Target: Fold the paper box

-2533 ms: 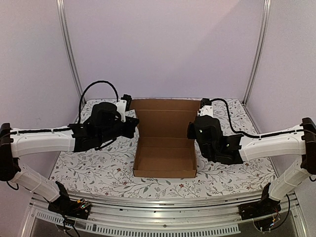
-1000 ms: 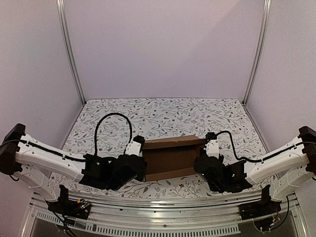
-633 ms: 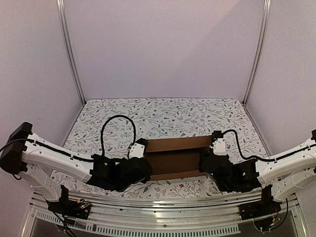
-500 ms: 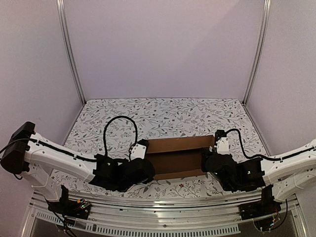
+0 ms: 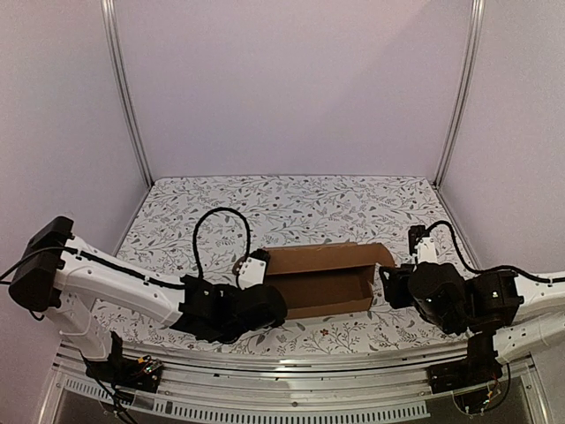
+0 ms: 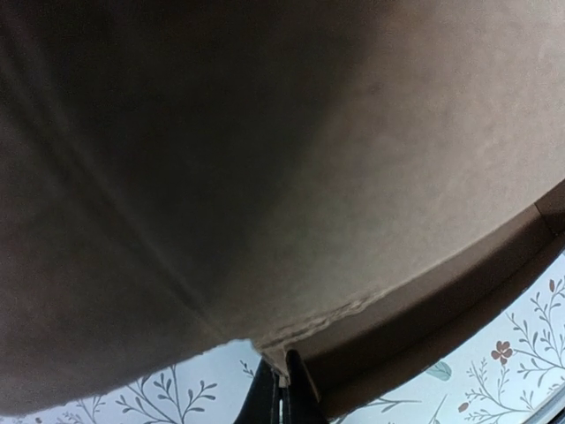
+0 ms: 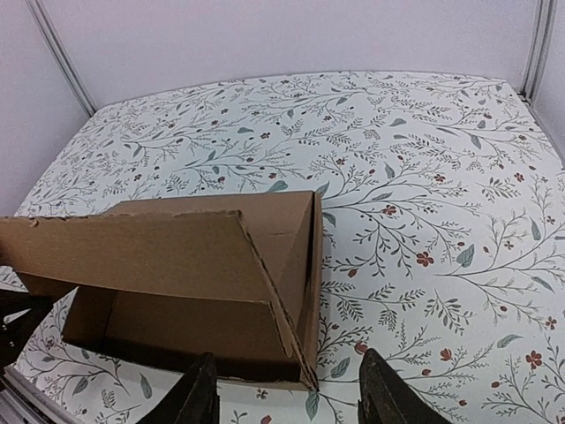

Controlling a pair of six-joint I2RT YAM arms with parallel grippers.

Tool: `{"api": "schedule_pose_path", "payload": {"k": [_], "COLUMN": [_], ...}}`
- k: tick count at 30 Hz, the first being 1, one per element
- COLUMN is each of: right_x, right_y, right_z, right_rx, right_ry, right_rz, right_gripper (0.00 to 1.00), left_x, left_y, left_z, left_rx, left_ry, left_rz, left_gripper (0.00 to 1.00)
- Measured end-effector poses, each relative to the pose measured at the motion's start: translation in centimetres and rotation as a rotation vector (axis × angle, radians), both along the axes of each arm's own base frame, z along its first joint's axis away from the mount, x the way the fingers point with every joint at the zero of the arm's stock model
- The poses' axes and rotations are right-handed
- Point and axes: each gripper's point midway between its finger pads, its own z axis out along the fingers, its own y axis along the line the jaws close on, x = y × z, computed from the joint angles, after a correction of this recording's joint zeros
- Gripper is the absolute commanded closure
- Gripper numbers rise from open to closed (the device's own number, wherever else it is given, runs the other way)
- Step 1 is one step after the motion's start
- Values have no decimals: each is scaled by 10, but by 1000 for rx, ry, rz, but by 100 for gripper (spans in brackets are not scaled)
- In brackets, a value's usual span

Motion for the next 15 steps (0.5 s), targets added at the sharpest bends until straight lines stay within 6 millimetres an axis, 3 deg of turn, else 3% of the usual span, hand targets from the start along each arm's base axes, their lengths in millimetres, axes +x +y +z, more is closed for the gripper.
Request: {"api": "schedule_pose_path", "payload": {"k": [5, 10, 15], "right_x": [-2, 3, 22], "right_y": [8, 34, 74], "right_z": [53, 108, 124], "right_rx": [32, 36, -13], "right_ry": [-34, -82, -70], "right_rz": [69, 132, 199], "right_gripper": [48, 49, 52], "left_x": [1, 2, 3], "left_y": [-3, -4, -6], "left_z": [0, -2, -6], "left_rx": [6, 10, 13], "left_ry": [-2, -2, 0], "left_rz": [3, 9, 20], "left_gripper": [100, 100, 100]}}
